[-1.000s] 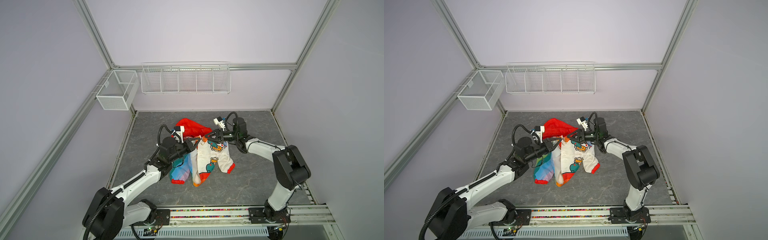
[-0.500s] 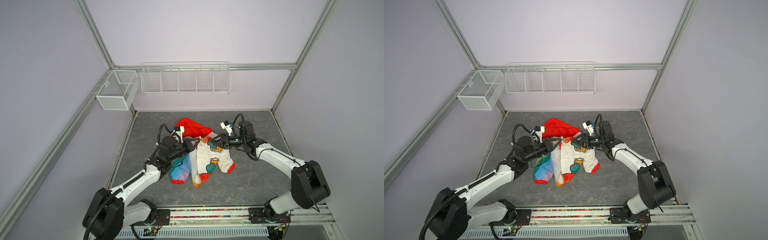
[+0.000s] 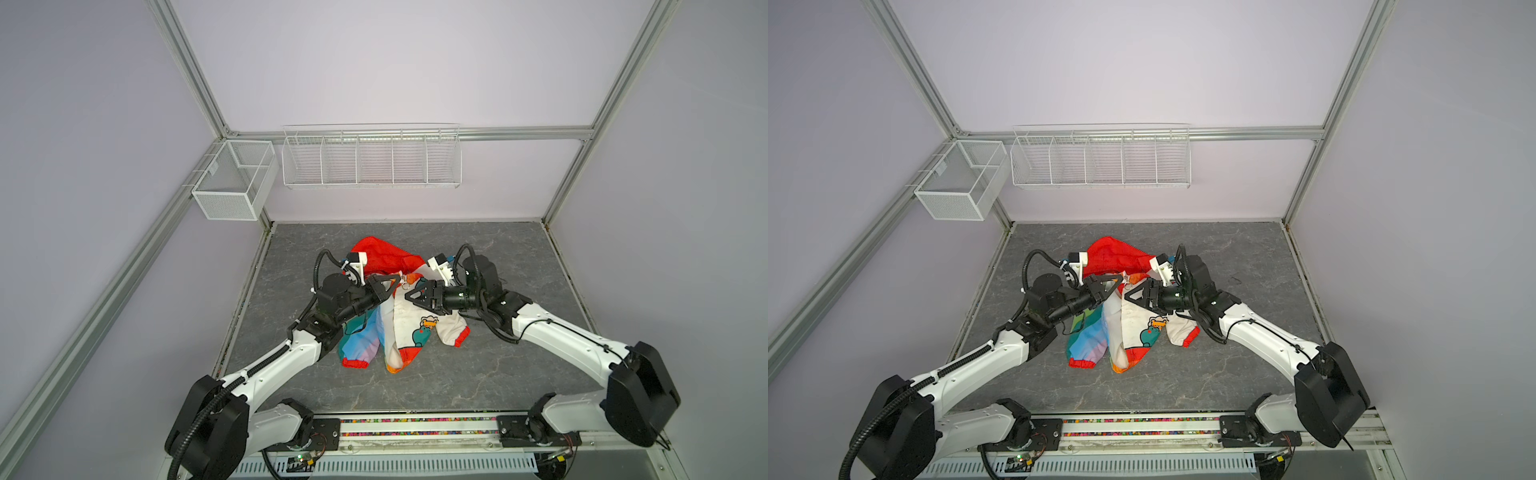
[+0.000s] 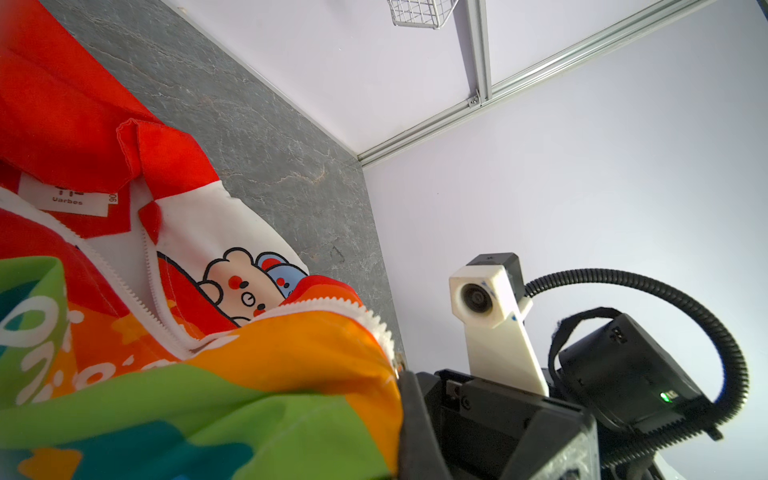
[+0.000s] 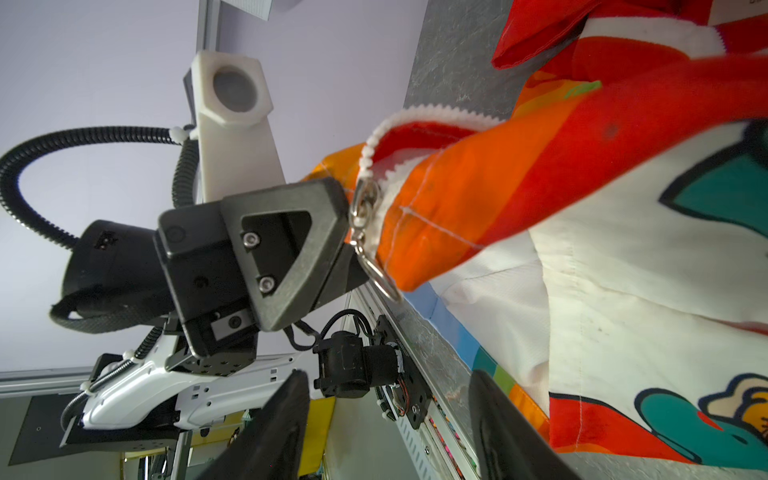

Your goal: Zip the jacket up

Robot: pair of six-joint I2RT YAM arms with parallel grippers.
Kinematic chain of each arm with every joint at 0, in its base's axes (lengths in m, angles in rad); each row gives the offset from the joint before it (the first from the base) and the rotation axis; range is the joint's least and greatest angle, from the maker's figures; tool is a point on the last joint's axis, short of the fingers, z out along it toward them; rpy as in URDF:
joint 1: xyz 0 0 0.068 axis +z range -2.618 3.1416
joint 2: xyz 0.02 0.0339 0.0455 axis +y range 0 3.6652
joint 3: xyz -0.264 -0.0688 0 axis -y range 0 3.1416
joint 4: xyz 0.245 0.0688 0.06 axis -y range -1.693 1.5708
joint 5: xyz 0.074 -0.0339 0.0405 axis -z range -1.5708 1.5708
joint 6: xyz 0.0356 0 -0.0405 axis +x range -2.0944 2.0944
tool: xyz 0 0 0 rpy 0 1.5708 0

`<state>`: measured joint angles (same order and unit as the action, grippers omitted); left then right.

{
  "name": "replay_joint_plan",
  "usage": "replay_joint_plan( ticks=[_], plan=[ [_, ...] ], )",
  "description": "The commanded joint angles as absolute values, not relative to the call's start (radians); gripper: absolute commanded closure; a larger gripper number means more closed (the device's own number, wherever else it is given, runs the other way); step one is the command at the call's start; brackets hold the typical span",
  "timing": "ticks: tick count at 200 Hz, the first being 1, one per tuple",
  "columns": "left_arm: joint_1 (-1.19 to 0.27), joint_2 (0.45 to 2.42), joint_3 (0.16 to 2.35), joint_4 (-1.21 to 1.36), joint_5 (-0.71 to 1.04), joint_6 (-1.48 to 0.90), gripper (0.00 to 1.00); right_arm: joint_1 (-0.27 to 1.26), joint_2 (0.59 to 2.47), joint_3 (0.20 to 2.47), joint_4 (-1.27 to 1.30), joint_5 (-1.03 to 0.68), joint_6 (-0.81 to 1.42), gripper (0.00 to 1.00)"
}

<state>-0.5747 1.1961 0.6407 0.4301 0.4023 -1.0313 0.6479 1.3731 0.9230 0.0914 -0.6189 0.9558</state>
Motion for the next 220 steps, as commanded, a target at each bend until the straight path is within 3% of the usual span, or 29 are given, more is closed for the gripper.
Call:
replay_joint_plan(
  ticks=[1,116,184,220],
  plan=[
    [-0.569,1.185,0.629,0.476,0.422,-1.053,1.00,0.657,1.391,0.913,0.181,-0.569,1.026,0.39],
    [-0.569,1.142,0.572,0.503,0.420,-1.075,1.00,0.669,1.471,0.913,0.387,-0.600,1.128,0.53],
    [-0.569,1.156,0.567,0.544,0.414,-1.109,1.00,0.683,1.477,0.912,0.400,-0.617,1.147,0.47],
    [-0.569,1.160,0.563,0.552,0.412,-1.113,1.00,0.691,1.482,0.904,0.415,-0.616,1.158,0.50]
  ],
)
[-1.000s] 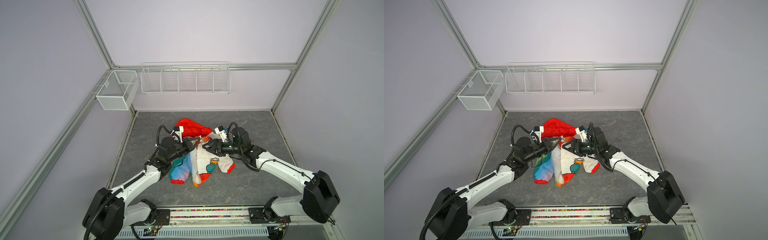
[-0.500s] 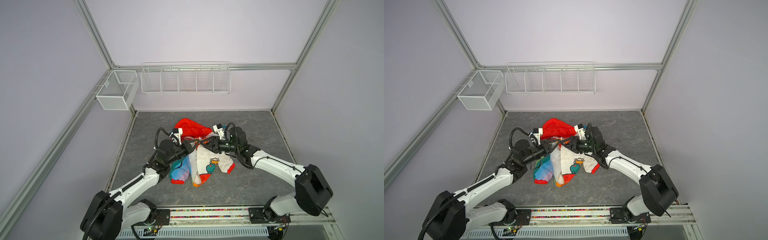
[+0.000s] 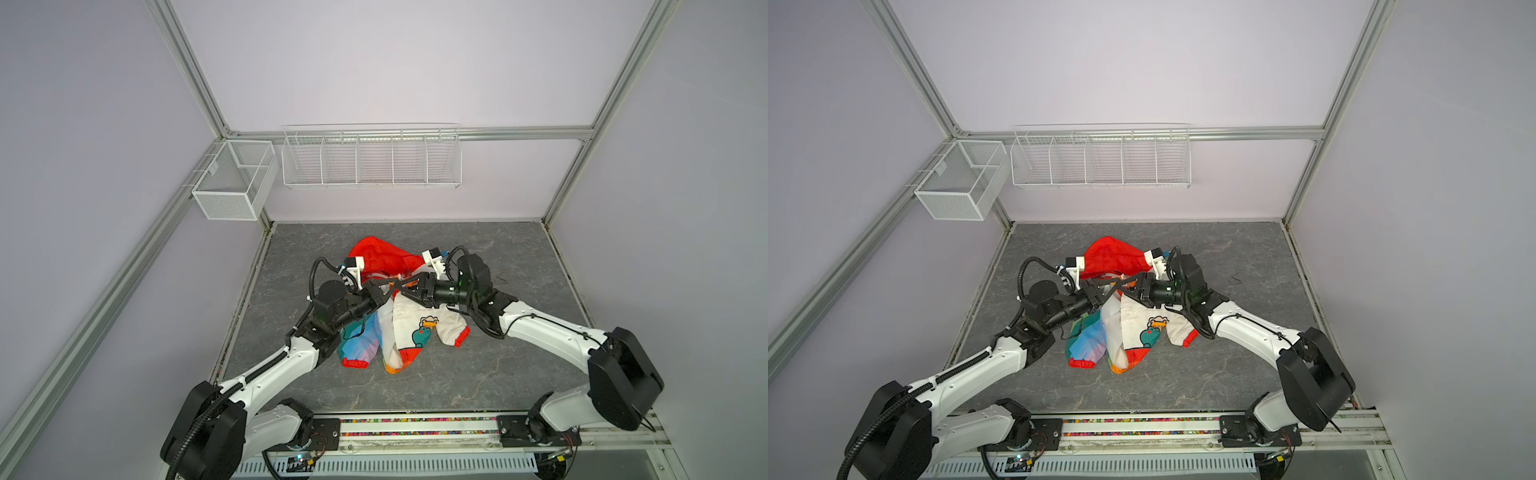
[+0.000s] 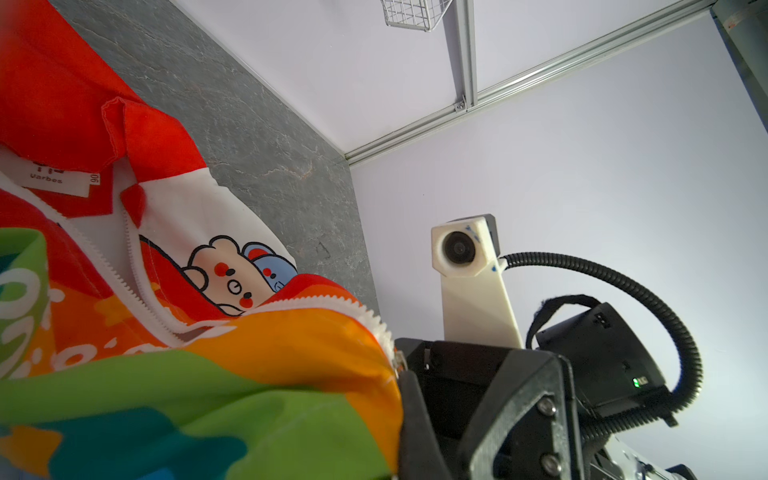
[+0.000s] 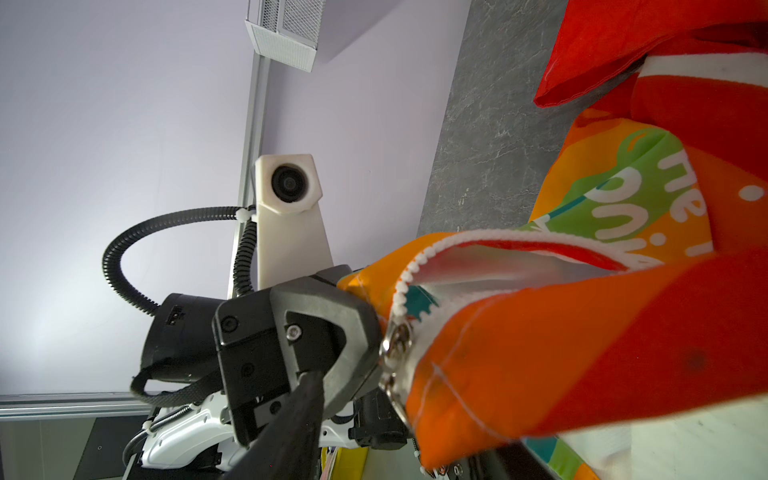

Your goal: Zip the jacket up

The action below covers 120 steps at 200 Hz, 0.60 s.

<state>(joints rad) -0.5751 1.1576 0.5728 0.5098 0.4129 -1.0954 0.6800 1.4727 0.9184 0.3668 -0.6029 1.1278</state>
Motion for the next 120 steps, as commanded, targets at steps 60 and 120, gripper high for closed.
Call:
replay_joint_plan(
  ticks=[60,120],
  plan=[
    [-0.569,1.172,0.558,0.567,0.411,-1.116,1.00,0.704,1.476,0.911,0.413,-0.613,1.173,0.65],
    [-0.569,1.170,0.551,0.574,0.408,-1.117,1.00,0.709,1.475,0.916,0.399,-0.612,1.183,0.64]
  ],
)
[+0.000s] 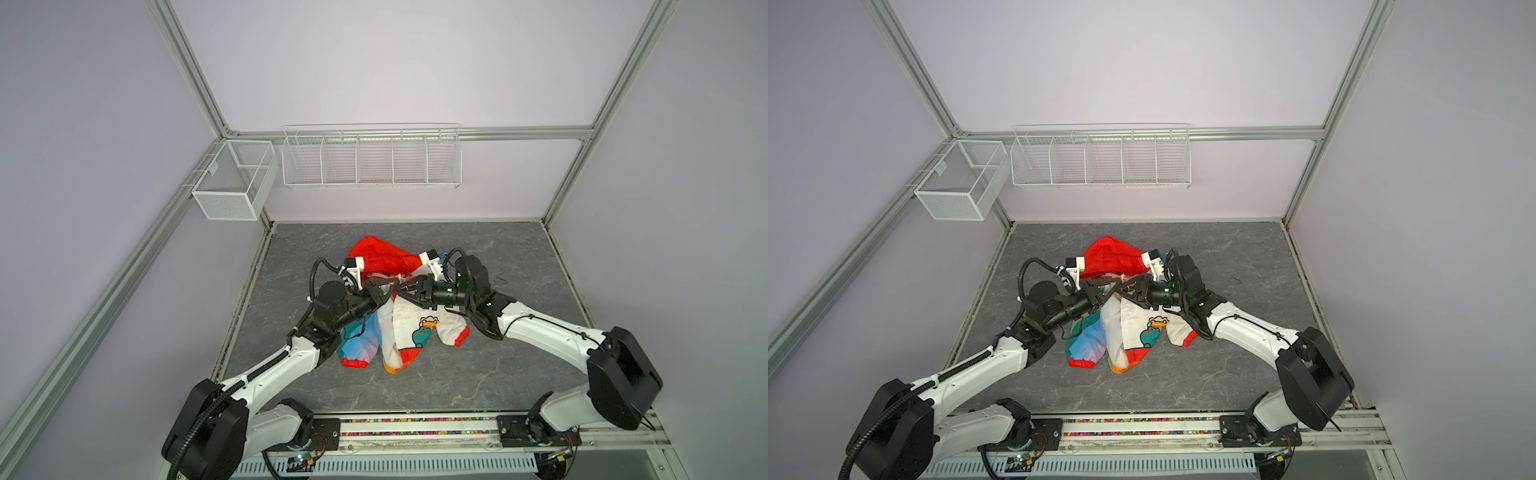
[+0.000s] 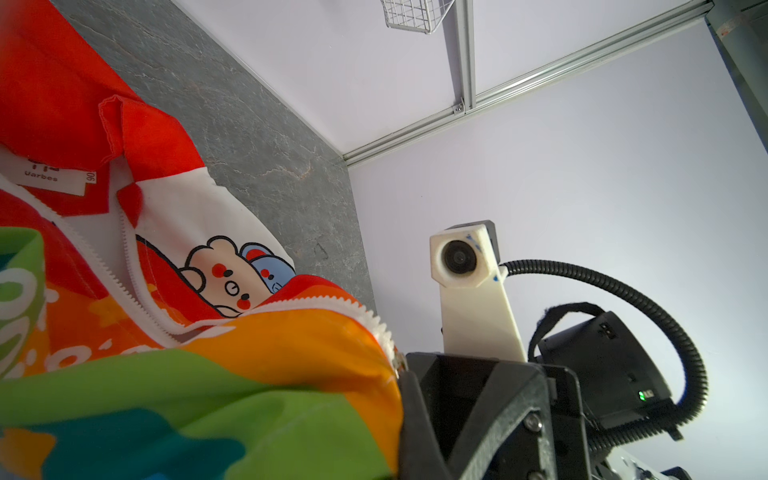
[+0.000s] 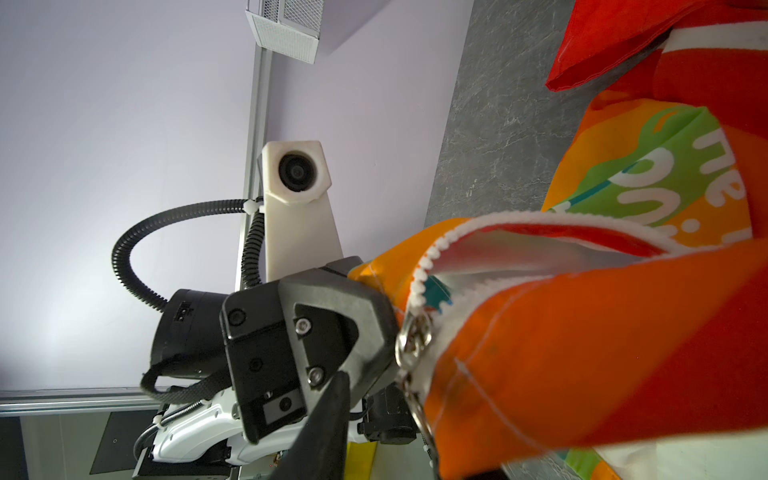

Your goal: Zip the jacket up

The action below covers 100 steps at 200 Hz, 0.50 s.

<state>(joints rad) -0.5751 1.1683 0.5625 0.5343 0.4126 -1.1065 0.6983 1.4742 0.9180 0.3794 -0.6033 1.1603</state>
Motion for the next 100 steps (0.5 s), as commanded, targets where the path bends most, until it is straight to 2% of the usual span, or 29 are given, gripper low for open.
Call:
replay_joint_plan(
  ticks=[1,81,100],
  plan=[
    [-0.569,1.170,0.552,0.574,0.408,-1.117,1.00,0.709,1.475,0.916,0.399,-0.612,1.183,0.64],
    [-0.570,1.173,0.548,0.580,0.408,-1.117,1.00,0.713,1.447,0.916,0.349,-0.594,1.171,0.68],
    [-0.570,1.172,0.546,0.580,0.406,-1.118,1.00,0.712,1.445,0.917,0.341,-0.592,1.168,0.71]
  ],
)
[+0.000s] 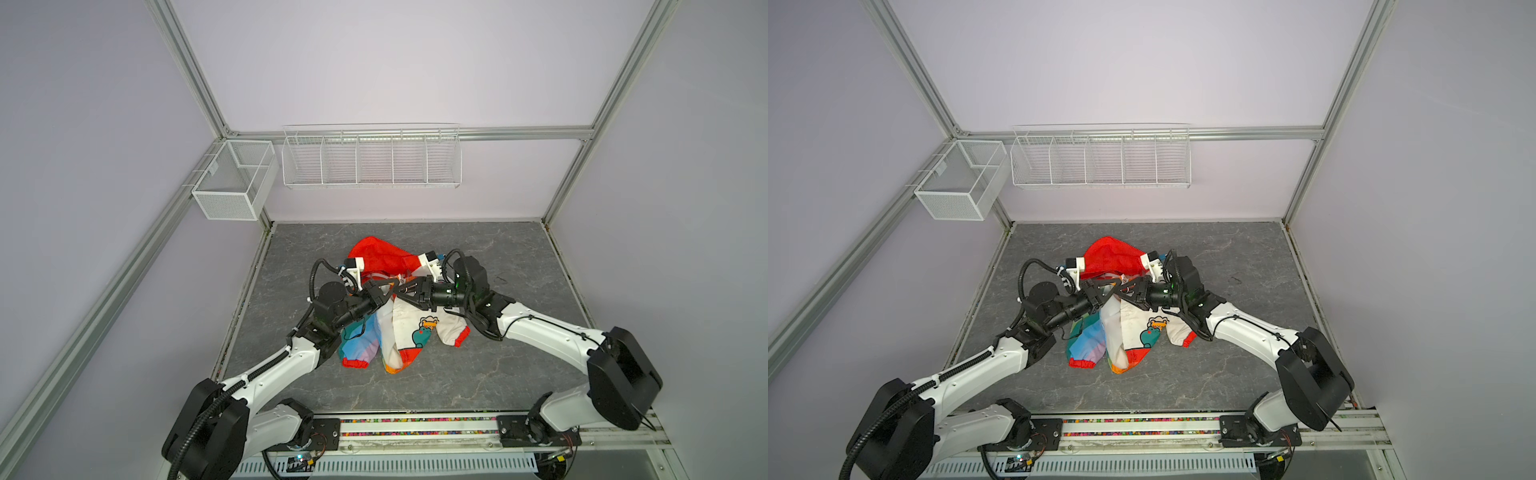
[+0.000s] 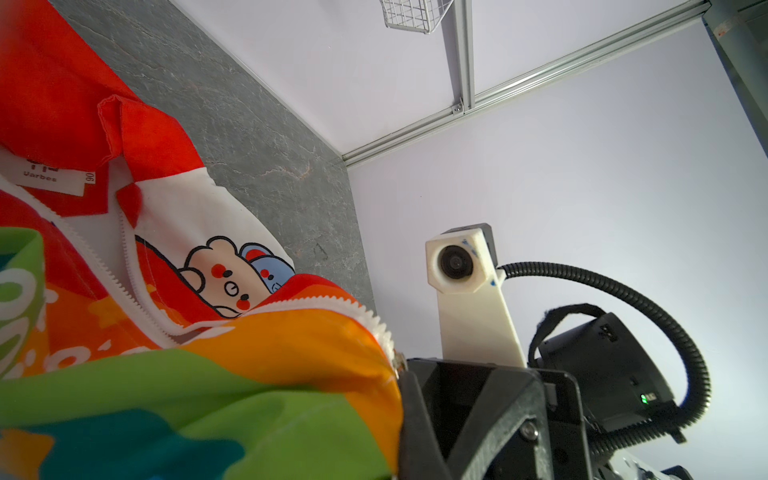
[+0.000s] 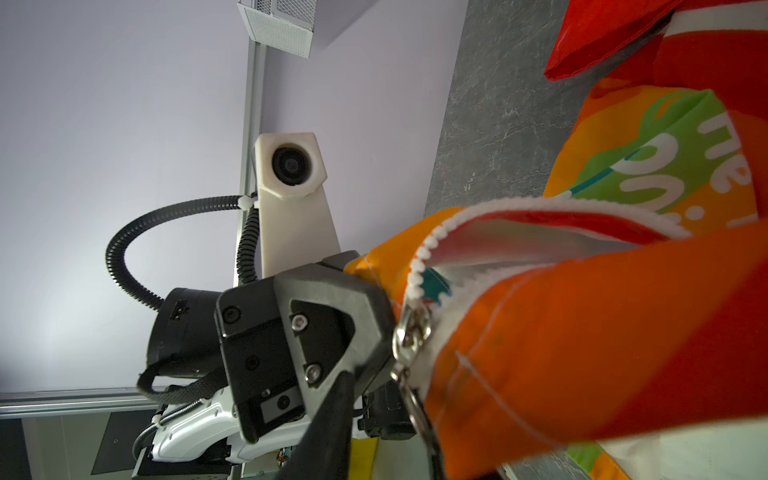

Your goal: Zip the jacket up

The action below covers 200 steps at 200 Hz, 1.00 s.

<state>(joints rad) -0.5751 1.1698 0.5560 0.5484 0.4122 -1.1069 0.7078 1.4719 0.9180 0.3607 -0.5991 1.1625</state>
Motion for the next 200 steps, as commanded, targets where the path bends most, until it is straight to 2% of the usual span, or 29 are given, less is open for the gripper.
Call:
replay_joint_plan(
  ticks=[1,42,92,200],
  plan=[
    [-0.569,1.172,0.546,0.580,0.406,-1.118,1.00,0.713,1.445,0.917,0.341,-0.592,1.168,0.71],
    [-0.569,1.173,0.541,0.581,0.406,-1.118,1.00,0.713,1.435,0.928,0.315,-0.587,1.161,0.77],
    [-0.569,1.172,0.541,0.573,0.410,-1.111,1.00,0.704,1.429,0.952,0.241,-0.572,1.147,0.93],
    [-0.569,1.164,0.531,0.513,0.406,-1.048,1.00,0.677,1.417,0.988,0.228,-0.573,1.190,0.93]
  ],
)
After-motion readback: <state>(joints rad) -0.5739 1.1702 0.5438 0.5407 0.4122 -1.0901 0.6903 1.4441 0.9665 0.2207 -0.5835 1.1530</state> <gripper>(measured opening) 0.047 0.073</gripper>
